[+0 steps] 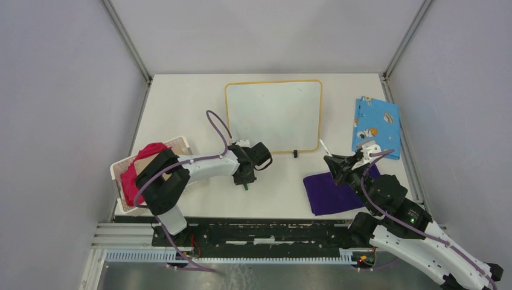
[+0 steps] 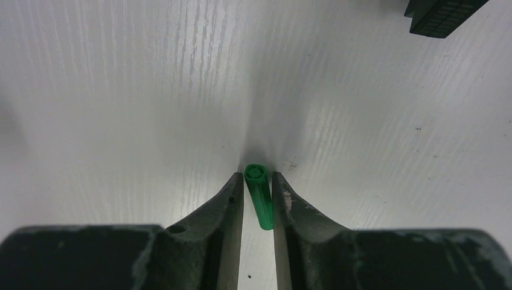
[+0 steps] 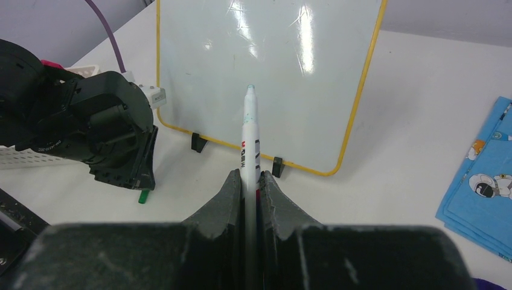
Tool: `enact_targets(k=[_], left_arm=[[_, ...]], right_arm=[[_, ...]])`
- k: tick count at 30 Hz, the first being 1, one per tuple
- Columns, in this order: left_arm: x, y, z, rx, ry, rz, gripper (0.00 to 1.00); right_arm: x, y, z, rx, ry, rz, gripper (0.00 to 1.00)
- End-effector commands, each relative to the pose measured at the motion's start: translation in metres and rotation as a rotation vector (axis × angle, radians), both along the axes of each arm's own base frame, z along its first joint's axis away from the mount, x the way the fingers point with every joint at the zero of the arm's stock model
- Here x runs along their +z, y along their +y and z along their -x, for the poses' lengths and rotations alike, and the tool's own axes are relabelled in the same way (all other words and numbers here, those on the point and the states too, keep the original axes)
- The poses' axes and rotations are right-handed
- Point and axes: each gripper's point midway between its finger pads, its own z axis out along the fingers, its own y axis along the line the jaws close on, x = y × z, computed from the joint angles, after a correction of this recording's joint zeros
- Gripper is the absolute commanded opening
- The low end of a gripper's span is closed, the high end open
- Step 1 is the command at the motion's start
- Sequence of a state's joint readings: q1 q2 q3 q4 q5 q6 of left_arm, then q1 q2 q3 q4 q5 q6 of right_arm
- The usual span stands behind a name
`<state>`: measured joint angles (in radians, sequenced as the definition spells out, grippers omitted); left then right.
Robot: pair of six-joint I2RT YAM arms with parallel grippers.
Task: Write a sentence on the whiteboard
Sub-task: Place the pen cap at the center of the board.
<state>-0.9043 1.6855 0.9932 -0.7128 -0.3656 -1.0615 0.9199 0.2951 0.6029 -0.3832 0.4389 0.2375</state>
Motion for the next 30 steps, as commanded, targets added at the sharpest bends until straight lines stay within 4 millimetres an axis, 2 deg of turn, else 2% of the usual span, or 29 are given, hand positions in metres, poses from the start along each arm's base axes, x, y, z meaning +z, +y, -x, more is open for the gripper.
enact_targets(k=[1, 5, 12, 17, 20, 24, 27, 30], left_arm=[[0.003, 0.009, -0.007, -0.113, -0.002, -0.076, 0.31], [0.006, 0.005, -0.008, -0.132, -0.006, -0.055, 0.36], [0.013, -0.003, -0.003, -0.129, -0.004, 0.01, 0.52], [0.036, -0.011, -0.009, -0.123, -0.056, 0.07, 0.6], [0.061, -0.017, -0.016, -0.122, -0.106, 0.113, 0.66], [0.112, -0.024, -0.031, -0.118, -0.234, 0.186, 0.74], [0.165, -0.03, -0.042, -0.154, -0.388, 0.294, 0.78], [0.228, -0.029, -0.051, -0.222, -0.597, 0.385, 0.85]], right_arm=[[0.013, -0.01, -0.002, -0.046, -0.027, -0.028, 0.0], [0.012, -0.009, -0.002, -0.043, -0.024, -0.026, 0.0], [0.012, -0.007, -0.003, -0.039, -0.023, -0.024, 0.0], [0.012, -0.005, -0.003, -0.035, -0.021, -0.025, 0.0], [0.015, -0.005, -0.003, -0.031, -0.024, -0.029, 0.0], [0.019, -0.006, -0.002, -0.028, -0.027, -0.023, 0.0], [0.024, -0.006, -0.001, -0.018, -0.037, -0.01, 0.0], [0.034, -0.002, 0.002, 0.019, -0.066, 0.006, 0.0]])
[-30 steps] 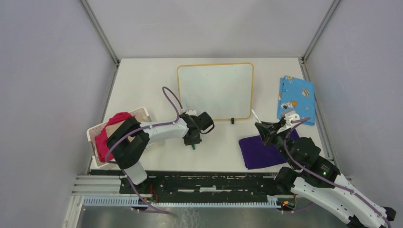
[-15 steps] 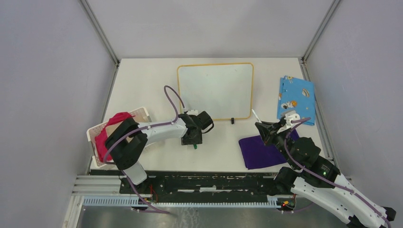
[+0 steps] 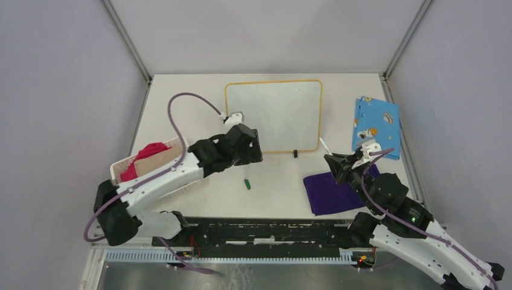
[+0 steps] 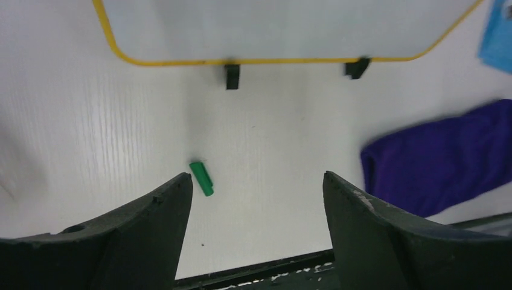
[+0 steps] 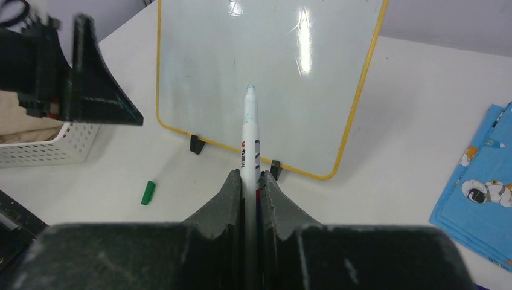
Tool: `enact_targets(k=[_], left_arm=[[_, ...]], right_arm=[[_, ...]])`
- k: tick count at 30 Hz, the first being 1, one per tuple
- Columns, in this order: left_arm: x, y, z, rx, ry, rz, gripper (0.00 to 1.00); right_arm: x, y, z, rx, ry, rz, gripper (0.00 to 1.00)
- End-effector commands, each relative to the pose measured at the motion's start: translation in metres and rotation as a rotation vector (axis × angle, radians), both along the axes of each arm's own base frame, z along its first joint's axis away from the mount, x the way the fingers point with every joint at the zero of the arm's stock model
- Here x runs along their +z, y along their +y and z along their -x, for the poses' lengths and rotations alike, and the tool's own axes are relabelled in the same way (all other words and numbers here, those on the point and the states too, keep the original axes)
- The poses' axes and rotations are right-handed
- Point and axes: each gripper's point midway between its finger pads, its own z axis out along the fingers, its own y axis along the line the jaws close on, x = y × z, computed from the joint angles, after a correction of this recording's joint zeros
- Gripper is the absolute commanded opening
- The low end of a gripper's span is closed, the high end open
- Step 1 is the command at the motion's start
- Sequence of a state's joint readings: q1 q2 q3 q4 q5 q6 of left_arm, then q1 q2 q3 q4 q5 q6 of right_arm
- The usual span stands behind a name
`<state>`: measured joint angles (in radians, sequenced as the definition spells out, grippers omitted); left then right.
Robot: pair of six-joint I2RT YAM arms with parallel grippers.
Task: Write a sentence on the whiteboard
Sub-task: Place the pen cap at the center of the board, then adjust the whiteboard marker.
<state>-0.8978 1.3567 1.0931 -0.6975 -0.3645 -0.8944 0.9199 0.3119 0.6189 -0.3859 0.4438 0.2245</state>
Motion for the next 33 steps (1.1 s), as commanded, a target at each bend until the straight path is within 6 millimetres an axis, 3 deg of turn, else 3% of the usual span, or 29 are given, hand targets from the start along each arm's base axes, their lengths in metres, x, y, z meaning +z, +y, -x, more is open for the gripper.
enact_targets(k=[1, 7, 11, 14, 18, 22, 28, 33], left_arm=[[0.122, 0.001, -0.023, -0.071, -0.385, 0.176, 0.88], [0.233, 0.004, -0.014, -0.233, -0.755, 0.307, 0.93], [0.285, -0.021, 0.028, -0.594, -0.952, 0.374, 0.94], [0.308, -0.036, 0.063, -0.82, -1.012, 0.446, 0.94], [0.309, -0.05, 0.113, -1.086, -0.989, 0.583, 1.0], [0.296, -0.051, 0.145, -1.234, -0.909, 0.678, 1.0], [0.303, -0.043, 0.173, -1.344, -0.876, 0.753, 1.0], [0.299, -0.047, 0.171, -1.354, -0.836, 0.736, 0.91]], right_arm=[[0.038, 0.0, 0.005, 0.041, -0.077, -0.01, 0.0], [0.072, 0.03, 0.02, 0.244, -0.18, 0.027, 0.0], [0.092, 0.058, 0.037, 0.434, -0.241, 0.056, 0.0], [0.11, 0.076, 0.056, 0.586, -0.295, 0.06, 0.0], [0.133, 0.09, 0.083, 0.756, -0.354, 0.04, 0.0], [0.139, 0.101, 0.101, 0.881, -0.363, 0.035, 0.0], [0.143, 0.116, 0.118, 1.023, -0.365, 0.001, 0.0], [0.148, 0.121, 0.116, 1.033, -0.38, -0.006, 0.0]])
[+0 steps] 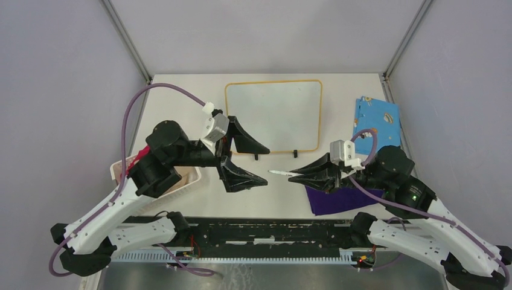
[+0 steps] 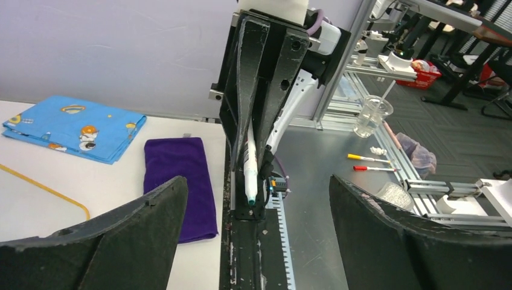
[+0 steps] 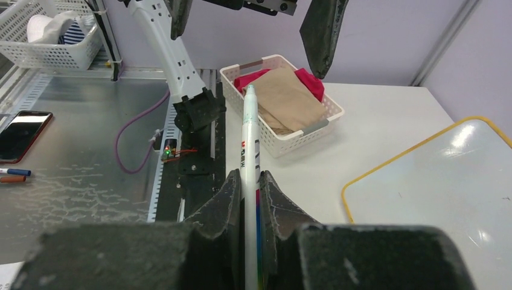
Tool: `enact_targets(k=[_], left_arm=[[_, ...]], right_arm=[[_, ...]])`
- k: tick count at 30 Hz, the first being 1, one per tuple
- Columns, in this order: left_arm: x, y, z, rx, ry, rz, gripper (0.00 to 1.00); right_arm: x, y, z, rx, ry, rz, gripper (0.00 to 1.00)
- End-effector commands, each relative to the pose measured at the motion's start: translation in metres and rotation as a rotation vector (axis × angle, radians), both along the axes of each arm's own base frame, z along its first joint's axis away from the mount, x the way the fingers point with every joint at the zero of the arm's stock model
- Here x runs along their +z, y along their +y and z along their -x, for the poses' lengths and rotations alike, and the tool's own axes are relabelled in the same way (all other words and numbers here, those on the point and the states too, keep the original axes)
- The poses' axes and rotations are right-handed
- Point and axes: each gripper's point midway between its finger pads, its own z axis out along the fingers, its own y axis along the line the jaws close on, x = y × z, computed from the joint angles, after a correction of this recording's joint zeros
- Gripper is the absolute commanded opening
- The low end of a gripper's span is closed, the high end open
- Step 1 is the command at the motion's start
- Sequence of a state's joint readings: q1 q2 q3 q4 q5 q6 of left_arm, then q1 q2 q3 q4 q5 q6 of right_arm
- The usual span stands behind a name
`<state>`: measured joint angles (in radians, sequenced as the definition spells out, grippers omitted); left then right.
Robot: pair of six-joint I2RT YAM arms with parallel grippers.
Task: Write a sentence on the whiteboard
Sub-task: Adjust the whiteboard marker.
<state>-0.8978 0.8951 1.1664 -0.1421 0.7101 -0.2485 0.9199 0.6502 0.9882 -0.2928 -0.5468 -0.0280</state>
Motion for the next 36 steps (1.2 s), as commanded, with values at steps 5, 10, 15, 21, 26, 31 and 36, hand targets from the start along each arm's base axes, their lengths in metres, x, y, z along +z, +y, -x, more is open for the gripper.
enact_targets(k=[5, 10, 15, 21, 26, 31, 36], left_arm=[[0.004, -0.006, 0.007, -0.075, 0.003, -0.034, 0.82], [-0.004, -0.013, 0.002, -0.08, 0.031, -0.063, 0.68], [-0.006, -0.016, 0.0, -0.087, 0.045, -0.074, 0.58], [-0.007, -0.018, -0.003, -0.074, 0.055, -0.078, 0.47], [-0.008, -0.02, -0.004, -0.073, 0.067, -0.082, 0.42], [-0.007, -0.02, 0.0, -0.087, 0.07, -0.075, 0.47], [-0.005, -0.022, 0.001, -0.085, 0.08, -0.067, 0.46]], right_arm=[[0.036, 0.002, 0.008, 0.055, -0.071, -0.086, 0.0], [0.038, 0.003, 0.007, 0.047, -0.075, -0.089, 0.0], [0.037, 0.002, 0.004, 0.034, -0.076, -0.088, 0.0], [0.037, 0.001, 0.002, 0.016, -0.076, -0.093, 0.0], [0.036, 0.001, 0.001, 0.012, -0.07, -0.091, 0.0], [0.036, 0.001, 0.001, 0.008, -0.067, -0.097, 0.0], [0.036, 0.002, 0.0, 0.007, -0.065, -0.097, 0.0]])
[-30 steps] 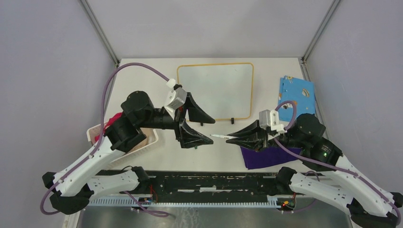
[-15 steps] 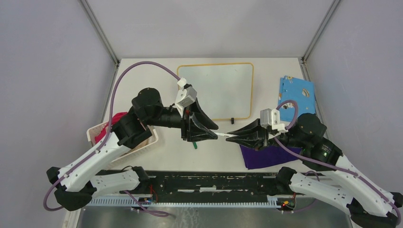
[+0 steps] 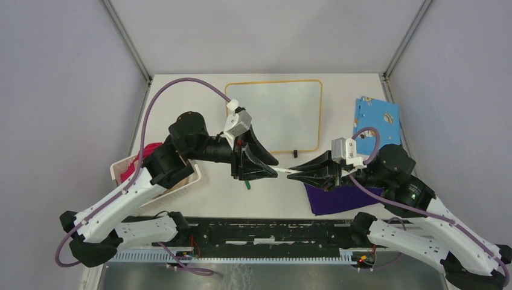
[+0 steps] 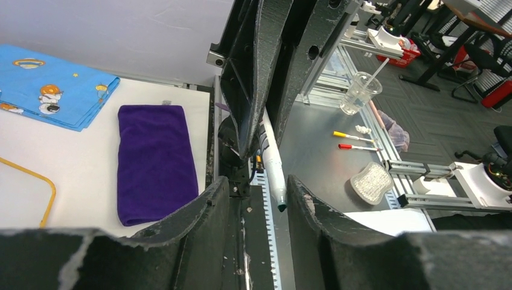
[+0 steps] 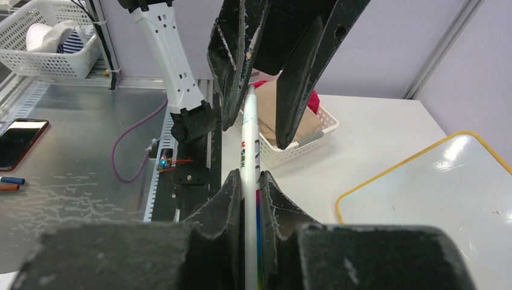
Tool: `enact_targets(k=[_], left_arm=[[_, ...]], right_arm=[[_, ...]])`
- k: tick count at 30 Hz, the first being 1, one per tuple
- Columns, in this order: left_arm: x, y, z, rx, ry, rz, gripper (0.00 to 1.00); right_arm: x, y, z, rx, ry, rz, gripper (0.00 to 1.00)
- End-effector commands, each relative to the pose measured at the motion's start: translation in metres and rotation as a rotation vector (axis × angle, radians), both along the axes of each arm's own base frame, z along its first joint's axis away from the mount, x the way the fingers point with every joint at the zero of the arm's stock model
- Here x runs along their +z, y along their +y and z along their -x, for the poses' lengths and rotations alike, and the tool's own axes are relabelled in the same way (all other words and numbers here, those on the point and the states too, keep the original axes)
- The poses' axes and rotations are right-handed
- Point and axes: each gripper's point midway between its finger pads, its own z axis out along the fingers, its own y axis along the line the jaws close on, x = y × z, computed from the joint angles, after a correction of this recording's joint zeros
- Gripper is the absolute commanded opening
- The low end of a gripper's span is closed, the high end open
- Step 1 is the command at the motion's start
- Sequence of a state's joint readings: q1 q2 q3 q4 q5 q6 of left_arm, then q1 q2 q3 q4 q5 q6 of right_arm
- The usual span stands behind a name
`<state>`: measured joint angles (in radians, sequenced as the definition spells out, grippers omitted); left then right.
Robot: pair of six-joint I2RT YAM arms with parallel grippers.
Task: Write a sentence on the whiteboard
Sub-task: Adjust the whiteboard marker.
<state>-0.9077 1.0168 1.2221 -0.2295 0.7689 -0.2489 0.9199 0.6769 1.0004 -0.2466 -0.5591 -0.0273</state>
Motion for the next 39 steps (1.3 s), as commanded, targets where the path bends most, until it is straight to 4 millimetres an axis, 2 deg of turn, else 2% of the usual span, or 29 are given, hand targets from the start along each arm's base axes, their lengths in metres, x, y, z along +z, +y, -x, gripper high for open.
enact_targets(k=[1, 3, 7, 9, 12, 28, 34, 39], left_arm=[[0.022, 0.0, 0.006, -0.014, -0.009, 0.056, 0.46], [0.022, -0.001, 0.008, -0.018, -0.006, 0.056, 0.48], [0.026, 0.0, 0.008, -0.002, -0.01, 0.069, 0.63], [0.028, 0.0, 0.007, 0.006, -0.013, 0.076, 0.65], [0.029, 0.0, 0.006, 0.012, -0.012, 0.079, 0.64], [0.034, 0.001, 0.008, 0.013, -0.021, 0.096, 0.44], [0.036, 0.002, 0.008, 0.014, -0.019, 0.107, 0.51], [0.038, 0.002, 0.01, 0.012, -0.021, 0.114, 0.51]], right_arm=[[0.026, -0.004, 0.002, -0.006, -0.044, -0.072, 0.0], [0.026, -0.004, 0.002, -0.004, -0.043, -0.073, 0.0], [0.025, -0.003, 0.002, -0.004, -0.04, -0.068, 0.0], [0.024, -0.002, 0.001, -0.004, -0.036, -0.067, 0.0], [0.024, -0.002, 0.001, -0.004, -0.036, -0.066, 0.0], [0.022, -0.002, 0.001, -0.003, -0.031, -0.062, 0.0], [0.022, -0.001, 0.0, -0.005, -0.027, -0.061, 0.0], [0.021, -0.001, 0.0, -0.007, -0.027, -0.06, 0.0]])
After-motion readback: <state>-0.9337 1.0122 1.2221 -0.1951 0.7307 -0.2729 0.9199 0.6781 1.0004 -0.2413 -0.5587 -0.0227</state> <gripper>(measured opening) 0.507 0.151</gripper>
